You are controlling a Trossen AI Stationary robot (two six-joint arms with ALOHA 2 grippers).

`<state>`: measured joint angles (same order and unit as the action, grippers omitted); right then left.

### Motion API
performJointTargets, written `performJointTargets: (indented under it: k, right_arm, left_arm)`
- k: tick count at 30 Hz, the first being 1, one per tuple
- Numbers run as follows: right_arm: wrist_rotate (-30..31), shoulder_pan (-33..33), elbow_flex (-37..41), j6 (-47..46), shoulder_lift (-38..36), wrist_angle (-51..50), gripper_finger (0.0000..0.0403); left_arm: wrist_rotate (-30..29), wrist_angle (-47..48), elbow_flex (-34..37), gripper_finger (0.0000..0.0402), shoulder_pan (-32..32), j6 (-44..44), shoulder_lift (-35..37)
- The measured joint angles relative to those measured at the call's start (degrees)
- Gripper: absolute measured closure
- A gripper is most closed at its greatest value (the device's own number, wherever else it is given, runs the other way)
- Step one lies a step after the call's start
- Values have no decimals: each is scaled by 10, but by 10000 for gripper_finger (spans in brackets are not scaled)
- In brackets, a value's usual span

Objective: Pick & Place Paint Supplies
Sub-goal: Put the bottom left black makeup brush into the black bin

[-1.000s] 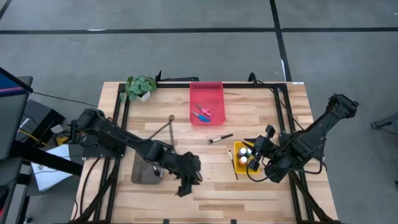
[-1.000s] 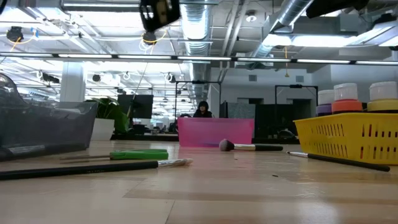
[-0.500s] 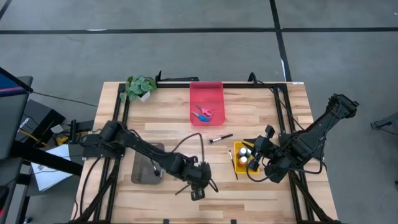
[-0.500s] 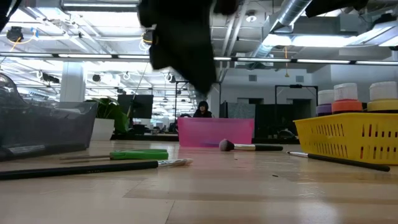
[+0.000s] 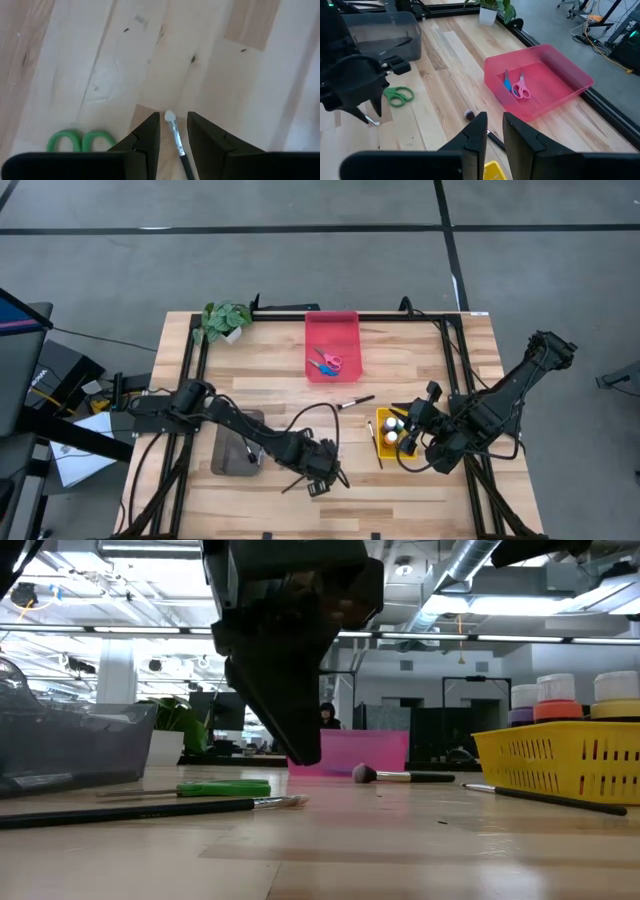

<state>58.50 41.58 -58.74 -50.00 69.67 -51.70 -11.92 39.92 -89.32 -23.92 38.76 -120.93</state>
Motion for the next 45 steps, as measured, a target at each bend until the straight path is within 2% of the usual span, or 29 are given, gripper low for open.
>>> performJointTargets:
  k: [5, 24, 27, 33, 42, 45]
  right_arm:
    - [0, 0, 0, 0, 0, 0, 346]
    - [-2, 0, 0, 0, 0, -1, 346]
    - [-2, 0, 0, 0, 0, -1, 346]
    - [-2, 0, 0, 0, 0, -1, 346]
    - [-6, 0, 0, 0, 0, -1, 346]
    - [-6, 0, 0, 0, 0, -2, 346]
  left_arm:
    - [-14, -6, 6, 309, 0, 3, 0]
    - [-9, -93, 83, 310, 0, 36, 3]
    - [-10, -92, 83, 325, 0, 36, 3]
    - [-9, -88, 84, 393, 0, 37, 3]
    - [-2, -92, 86, 400, 0, 37, 7]
    - [16, -104, 88, 401, 3, 38, 14]
